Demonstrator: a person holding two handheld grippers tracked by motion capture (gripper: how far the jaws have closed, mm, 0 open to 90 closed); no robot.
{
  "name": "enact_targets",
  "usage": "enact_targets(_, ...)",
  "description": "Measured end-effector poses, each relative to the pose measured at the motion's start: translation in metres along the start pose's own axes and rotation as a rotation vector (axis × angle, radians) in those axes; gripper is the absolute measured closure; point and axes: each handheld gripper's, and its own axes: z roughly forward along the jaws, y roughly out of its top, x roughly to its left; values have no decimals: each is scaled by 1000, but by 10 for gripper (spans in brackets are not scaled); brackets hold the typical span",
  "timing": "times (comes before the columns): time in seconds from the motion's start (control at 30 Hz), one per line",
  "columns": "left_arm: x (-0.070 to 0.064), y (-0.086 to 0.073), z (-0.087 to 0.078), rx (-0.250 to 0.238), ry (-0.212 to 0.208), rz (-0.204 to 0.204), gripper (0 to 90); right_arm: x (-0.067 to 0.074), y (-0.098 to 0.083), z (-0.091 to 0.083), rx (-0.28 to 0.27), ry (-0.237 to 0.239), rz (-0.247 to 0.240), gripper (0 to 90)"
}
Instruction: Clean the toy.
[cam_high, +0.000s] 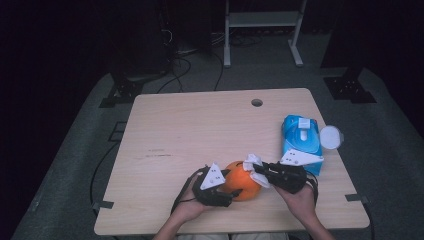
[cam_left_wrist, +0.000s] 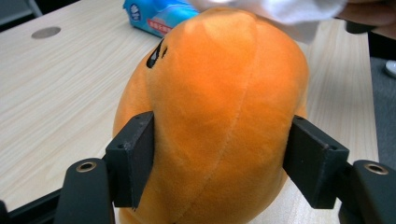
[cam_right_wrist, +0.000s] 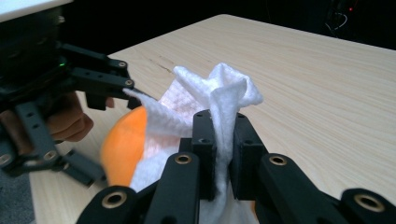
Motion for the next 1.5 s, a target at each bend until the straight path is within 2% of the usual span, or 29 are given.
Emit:
enact_targets(0.07, 8, -2, -3, -16, -8, -58, 310, 1, 0, -2, -9, 17, 8, 814)
enact_targets(0.1, 14, -4, -5, -27, -9, -103, 308, 2, 0, -2, -13, 26, 10, 814)
enact_targets(0.17, 19, -5, -5, -39, -13, -149, 303, 7, 0, 0, -14, 39, 0, 814)
enact_targets(0.2, 19, -5, -5, -37, -11, -150, 303, 11, 1, 2, -17, 46, -7, 813)
enact_targets(0.27, 14, -3, -3, -29, 0, -119, 306, 19, 3, 8, -18, 57, -33, 813)
enact_targets(0.43, -3, 1, 3, -9, 22, -11, 321, 37, 11, 19, -11, 80, -112, 812)
enact_targets(0.47, -3, 1, 3, -10, 19, -13, 323, 39, 13, 20, -9, 65, -138, 812)
enact_targets(0.5, -1, 0, 3, -19, 9, -35, 327, 38, 13, 20, -13, 52, -146, 812)
enact_targets(0.67, 14, -5, -2, -34, -26, -99, 335, 8, 9, 15, -58, 19, -29, 810)
enact_targets(0.8, 22, -8, -5, -47, -35, -146, 334, -9, -1, 12, -54, -15, 29, 810)
enact_targets(0.9, 31, -11, -8, -62, -39, -206, 332, -11, -7, 11, -47, -10, 58, 810)
enact_targets(0.97, 33, -12, -8, -73, -40, -237, 332, -5, -6, 11, -53, 10, 56, 811)
enact_targets(1.03, 35, -13, -8, -78, -43, -248, 335, 6, -2, 13, -66, 53, 34, 809)
enact_targets(1.1, 32, -13, -8, -71, -44, -226, 343, 12, 3, 15, -70, 65, 9, 809)
enact_targets(1.17, 26, -11, -7, -54, -49, -172, 355, 10, 6, 16, -73, 48, 0, 809)
enact_targets(1.27, 19, -8, -6, -36, -57, -106, 358, -3, 5, 16, -81, 32, 48, 809)
enact_targets(1.33, 16, -7, -5, -27, -56, -77, 358, -14, 0, 16, -76, 10, 87, 808)
enact_targets(1.4, 17, -5, -6, -32, -48, -97, 358, -23, -6, 16, -64, 3, 126, 809)
enact_targets(1.5, 18, -1, -8, -41, -28, -118, 363, -25, -11, 16, -46, 1, 145, 809)
